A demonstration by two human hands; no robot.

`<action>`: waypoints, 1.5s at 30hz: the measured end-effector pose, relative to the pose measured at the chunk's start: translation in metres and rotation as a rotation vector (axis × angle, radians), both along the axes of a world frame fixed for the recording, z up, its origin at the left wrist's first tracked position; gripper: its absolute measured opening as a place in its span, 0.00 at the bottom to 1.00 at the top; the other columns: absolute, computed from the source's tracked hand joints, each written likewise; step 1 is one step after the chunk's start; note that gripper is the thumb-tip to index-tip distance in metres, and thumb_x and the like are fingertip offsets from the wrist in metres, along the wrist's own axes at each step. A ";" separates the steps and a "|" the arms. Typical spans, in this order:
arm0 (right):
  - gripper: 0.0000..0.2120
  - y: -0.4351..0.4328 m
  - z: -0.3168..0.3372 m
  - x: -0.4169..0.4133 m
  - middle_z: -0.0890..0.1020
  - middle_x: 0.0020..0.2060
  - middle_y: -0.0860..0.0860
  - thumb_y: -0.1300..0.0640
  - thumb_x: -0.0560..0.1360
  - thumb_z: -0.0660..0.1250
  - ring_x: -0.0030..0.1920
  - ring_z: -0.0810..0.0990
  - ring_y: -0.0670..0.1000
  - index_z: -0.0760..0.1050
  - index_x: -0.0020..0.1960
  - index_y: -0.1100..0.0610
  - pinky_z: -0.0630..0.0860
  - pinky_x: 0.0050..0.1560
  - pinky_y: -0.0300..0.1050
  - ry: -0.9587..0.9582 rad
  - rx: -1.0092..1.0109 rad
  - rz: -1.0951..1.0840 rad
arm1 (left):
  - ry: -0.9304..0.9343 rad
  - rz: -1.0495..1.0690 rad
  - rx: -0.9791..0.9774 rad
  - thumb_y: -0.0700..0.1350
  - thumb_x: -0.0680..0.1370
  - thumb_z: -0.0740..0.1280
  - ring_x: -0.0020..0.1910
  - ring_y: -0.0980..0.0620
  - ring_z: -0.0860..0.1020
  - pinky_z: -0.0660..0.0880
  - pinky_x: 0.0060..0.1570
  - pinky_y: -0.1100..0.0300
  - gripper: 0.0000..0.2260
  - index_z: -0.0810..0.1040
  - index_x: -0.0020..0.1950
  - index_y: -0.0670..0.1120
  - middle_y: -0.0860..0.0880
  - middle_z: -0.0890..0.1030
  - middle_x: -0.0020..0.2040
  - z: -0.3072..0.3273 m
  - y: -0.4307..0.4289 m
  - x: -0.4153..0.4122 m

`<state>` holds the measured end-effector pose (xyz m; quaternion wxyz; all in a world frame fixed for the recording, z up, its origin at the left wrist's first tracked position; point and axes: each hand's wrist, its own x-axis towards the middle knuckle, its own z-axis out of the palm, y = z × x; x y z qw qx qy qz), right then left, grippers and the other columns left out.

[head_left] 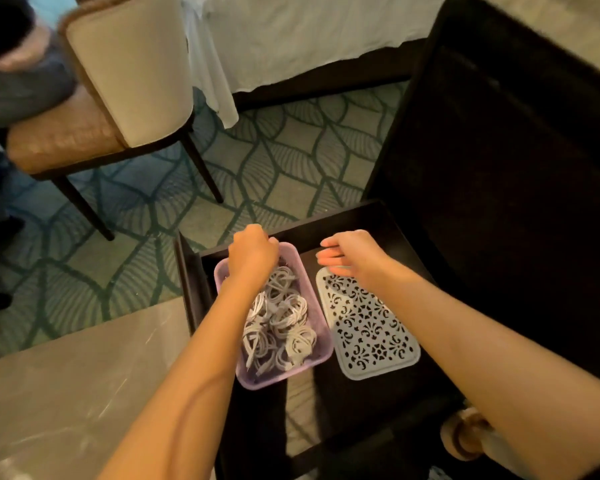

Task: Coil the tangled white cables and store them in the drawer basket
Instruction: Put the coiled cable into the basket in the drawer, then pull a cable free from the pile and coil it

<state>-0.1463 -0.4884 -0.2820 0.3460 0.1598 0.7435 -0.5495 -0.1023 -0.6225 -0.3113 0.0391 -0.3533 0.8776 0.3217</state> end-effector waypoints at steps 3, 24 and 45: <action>0.14 0.020 0.056 -0.008 0.81 0.45 0.59 0.64 0.80 0.55 0.46 0.80 0.54 0.73 0.62 0.66 0.75 0.48 0.42 0.094 -0.045 -0.037 | 0.161 -0.045 0.077 0.44 0.76 0.59 0.55 0.39 0.75 0.71 0.53 0.53 0.11 0.78 0.53 0.42 0.39 0.78 0.55 0.052 0.022 -0.015; 0.09 0.310 0.318 0.096 0.78 0.37 0.54 0.65 0.78 0.57 0.36 0.78 0.49 0.75 0.45 0.60 0.75 0.40 0.41 0.874 -0.038 -0.560 | 0.836 -0.759 0.062 0.43 0.77 0.61 0.40 0.45 0.81 0.78 0.46 0.48 0.09 0.76 0.37 0.45 0.43 0.82 0.39 0.331 0.318 0.008; 0.05 0.617 0.292 0.289 0.73 0.32 0.55 0.67 0.77 0.60 0.31 0.71 0.49 0.73 0.48 0.61 0.66 0.31 0.40 0.714 0.312 -1.255 | 0.751 -1.568 0.008 0.40 0.77 0.60 0.53 0.41 0.77 0.71 0.49 0.55 0.11 0.80 0.50 0.37 0.39 0.80 0.51 0.330 0.645 0.130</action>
